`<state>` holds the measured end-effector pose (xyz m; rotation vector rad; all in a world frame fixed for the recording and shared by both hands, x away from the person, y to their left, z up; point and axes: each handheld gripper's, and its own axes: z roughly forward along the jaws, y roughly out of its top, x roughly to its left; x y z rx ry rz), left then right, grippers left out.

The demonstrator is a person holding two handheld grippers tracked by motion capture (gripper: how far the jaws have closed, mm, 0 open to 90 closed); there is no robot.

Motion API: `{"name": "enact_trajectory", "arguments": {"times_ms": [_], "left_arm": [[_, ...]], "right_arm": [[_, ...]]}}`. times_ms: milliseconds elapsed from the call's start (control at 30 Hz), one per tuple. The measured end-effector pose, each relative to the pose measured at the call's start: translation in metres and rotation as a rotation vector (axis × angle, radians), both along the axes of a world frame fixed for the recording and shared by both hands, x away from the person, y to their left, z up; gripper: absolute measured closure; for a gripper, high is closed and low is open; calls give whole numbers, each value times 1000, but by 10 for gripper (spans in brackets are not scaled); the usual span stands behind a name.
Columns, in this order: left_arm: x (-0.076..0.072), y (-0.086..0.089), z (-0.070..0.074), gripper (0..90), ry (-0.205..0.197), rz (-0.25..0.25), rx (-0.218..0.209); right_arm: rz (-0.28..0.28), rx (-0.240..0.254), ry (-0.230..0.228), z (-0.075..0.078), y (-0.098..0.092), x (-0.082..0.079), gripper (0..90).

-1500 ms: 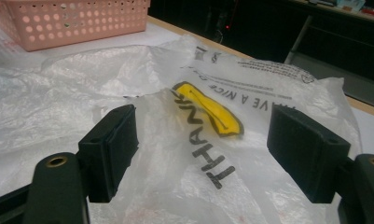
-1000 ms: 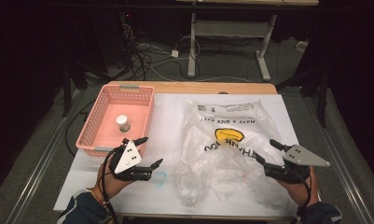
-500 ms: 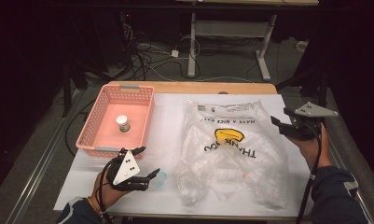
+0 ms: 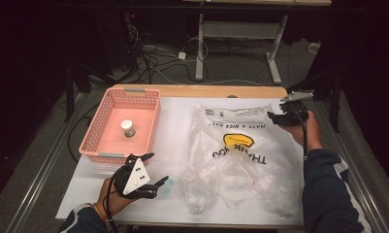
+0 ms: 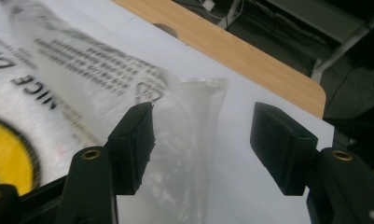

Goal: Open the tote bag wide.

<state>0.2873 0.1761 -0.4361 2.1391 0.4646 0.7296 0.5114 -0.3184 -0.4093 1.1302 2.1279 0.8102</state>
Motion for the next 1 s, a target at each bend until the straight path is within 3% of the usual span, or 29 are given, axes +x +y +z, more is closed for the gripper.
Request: {"name": "enact_trajectory", "arguments": {"times_ms": [67, 167, 233, 267, 333, 500, 633, 767, 800, 1000], "left_arm": [[0, 0, 0, 190, -3, -6, 3], [1, 0, 0, 190, -1, -19, 8], [1, 1, 0, 192, 1, -24, 12], [1, 1, 0, 195, 3, -25, 17], [1, 2, -1, 195, 5, -29, 16], [0, 4, -1, 195, 3, -36, 26], [0, 7, 1, 195, 2, -33, 18], [1, 9, 0, 195, 5, -36, 21], [1, 9, 1, 195, 3, -38, 20], [1, 9, 1, 195, 6, -44, 19]], "right_arm": [[17, 22, 32, -4, 0, 8, 460], [47, 36, 80, -10, 6, 16, 654], [62, 22, 89, -12, 10, 18, 697], [83, -4, 109, -15, 19, 21, 848], [86, -26, 113, -16, 28, 24, 897], [80, -38, 96, -13, 44, 29, 900], [22, -11, 45, -4, 55, 39, 900], [-28, 10, 25, -2, 56, 45, 900], [-63, 31, 12, 0, 53, 47, 900], [-134, 39, 14, 0, 41, 49, 900]]}}
